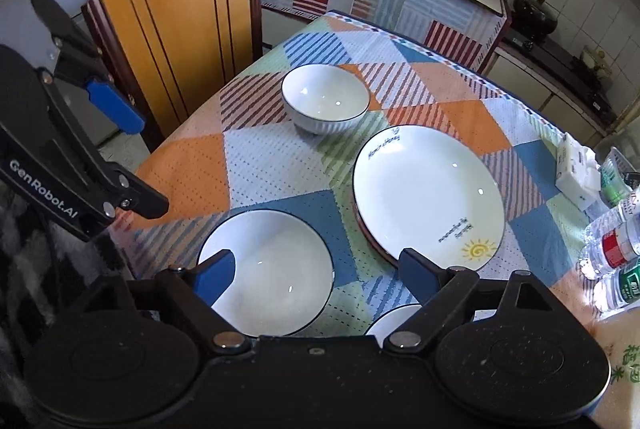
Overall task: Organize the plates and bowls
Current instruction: 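Grip the rim of a second white bowl with the left tool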
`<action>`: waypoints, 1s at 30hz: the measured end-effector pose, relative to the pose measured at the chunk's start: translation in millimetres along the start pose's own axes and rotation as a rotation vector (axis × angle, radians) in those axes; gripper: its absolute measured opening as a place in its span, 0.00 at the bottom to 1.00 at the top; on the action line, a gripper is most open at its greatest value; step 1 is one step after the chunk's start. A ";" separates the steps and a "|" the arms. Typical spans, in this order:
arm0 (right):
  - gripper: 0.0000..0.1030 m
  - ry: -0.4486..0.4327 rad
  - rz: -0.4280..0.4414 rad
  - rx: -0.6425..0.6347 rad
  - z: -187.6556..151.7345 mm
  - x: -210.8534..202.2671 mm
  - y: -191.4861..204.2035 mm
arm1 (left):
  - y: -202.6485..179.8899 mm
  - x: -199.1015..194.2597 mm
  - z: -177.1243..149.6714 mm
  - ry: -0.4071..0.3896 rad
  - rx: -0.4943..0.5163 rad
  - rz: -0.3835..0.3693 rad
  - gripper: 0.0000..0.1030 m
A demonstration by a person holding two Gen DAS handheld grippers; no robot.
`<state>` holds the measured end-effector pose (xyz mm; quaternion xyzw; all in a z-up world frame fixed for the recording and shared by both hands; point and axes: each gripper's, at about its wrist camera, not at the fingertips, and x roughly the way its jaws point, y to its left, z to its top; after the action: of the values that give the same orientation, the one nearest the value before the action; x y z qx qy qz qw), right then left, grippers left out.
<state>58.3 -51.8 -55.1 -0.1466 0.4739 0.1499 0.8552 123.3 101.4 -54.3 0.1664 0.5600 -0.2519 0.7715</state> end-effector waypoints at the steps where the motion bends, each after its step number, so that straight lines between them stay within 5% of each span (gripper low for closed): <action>1: 0.89 0.008 0.010 0.002 -1.8 3.4 0.5 | 0.6 2.8 0.6 0.006 -0.003 -0.004 0.74; 20: 0.89 0.054 0.079 0.071 -38.2 60.4 -1.8 | -10.6 85.8 24.2 0.098 0.005 -0.036 0.79; 26: 0.85 0.025 0.074 0.082 -44.0 67.8 -7.5 | -16.3 103.3 25.5 0.116 0.018 -0.037 0.73; 30: 0.74 0.018 0.076 0.081 -45.2 72.7 -10.4 | -18.7 109.5 26.3 0.115 0.031 -0.022 0.56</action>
<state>64.5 -70.5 -139.0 -0.0954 0.4926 0.1617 0.8498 160.0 49.8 -149.3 0.1865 0.6013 -0.2588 0.7326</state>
